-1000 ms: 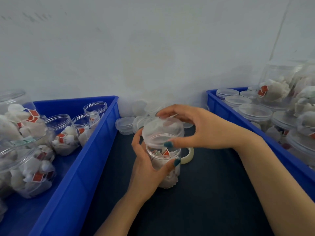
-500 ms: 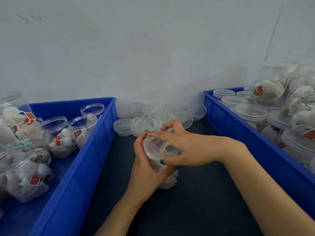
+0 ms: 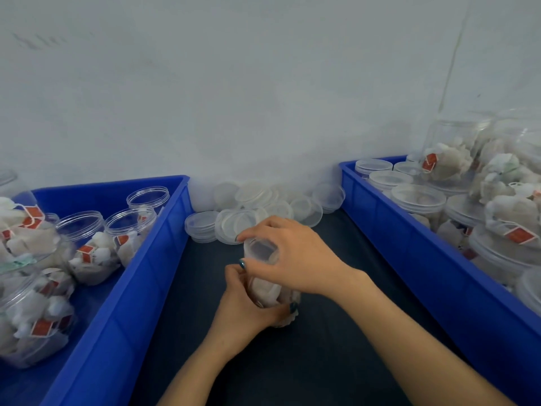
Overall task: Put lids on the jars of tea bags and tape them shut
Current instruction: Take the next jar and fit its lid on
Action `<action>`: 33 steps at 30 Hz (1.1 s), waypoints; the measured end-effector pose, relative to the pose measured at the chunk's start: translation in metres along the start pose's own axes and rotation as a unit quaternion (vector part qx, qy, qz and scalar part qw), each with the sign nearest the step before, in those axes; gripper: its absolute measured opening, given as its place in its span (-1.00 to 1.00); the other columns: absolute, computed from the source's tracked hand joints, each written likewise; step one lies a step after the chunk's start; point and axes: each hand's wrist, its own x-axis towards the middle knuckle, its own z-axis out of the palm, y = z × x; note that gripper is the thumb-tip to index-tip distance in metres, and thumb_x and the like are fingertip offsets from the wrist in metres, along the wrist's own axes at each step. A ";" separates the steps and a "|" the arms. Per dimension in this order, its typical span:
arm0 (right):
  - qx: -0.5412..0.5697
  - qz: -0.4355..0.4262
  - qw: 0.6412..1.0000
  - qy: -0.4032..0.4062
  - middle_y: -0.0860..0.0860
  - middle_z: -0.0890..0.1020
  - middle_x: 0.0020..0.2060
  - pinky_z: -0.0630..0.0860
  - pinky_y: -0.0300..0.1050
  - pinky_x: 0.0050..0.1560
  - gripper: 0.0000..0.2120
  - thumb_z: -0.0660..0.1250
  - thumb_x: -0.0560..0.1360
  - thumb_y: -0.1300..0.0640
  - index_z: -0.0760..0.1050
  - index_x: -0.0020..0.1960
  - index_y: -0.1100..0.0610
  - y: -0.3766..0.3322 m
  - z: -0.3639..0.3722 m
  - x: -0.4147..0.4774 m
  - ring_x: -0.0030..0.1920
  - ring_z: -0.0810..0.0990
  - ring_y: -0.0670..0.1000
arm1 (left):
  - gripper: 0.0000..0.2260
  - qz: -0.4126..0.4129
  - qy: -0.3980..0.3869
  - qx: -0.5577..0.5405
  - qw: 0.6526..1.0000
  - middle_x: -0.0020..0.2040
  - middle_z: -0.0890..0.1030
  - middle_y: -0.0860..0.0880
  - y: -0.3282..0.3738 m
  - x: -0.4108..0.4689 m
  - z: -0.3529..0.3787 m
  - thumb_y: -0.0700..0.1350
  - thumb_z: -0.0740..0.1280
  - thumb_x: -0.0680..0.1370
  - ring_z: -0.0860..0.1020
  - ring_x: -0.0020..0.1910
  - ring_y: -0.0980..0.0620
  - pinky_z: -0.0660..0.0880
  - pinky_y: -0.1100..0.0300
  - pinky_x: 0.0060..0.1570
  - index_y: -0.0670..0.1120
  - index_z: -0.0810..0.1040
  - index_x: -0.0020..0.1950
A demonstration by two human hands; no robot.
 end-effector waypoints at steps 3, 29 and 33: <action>0.098 0.028 0.995 0.017 -0.14 0.57 0.21 0.45 -0.05 0.33 -0.66 0.35 0.54 -0.12 0.56 0.31 -0.20 0.011 -0.007 0.004 0.22 0.52 -0.15 | -0.33 0.026 0.044 -0.057 0.997 0.09 0.64 0.13 0.004 -0.002 -0.001 0.03 0.66 0.15 0.62 -0.01 0.30 0.56 0.38 -0.18 0.17 0.42 0.16; 0.289 0.154 0.945 -0.025 -0.09 0.54 0.33 0.41 -0.13 0.32 -0.55 0.00 0.66 -0.27 0.35 0.45 -0.14 0.013 -0.009 0.014 0.18 0.55 -0.17 | -0.18 0.210 0.279 0.206 0.914 0.21 0.40 0.18 0.009 -0.003 -0.005 0.19 0.63 0.16 0.40 0.20 0.19 0.38 0.36 -0.05 0.16 0.38 0.35; 0.302 0.055 0.951 -0.047 -0.28 0.36 0.46 0.28 -0.16 0.41 -0.50 0.10 0.63 -0.29 0.27 0.55 -0.23 0.026 -0.032 0.005 0.46 0.33 -0.21 | -0.37 0.102 0.100 -0.128 0.981 0.15 0.64 0.15 0.015 -0.005 -0.009 0.25 0.61 0.23 0.62 0.08 0.21 0.56 0.36 -0.12 0.18 0.52 0.23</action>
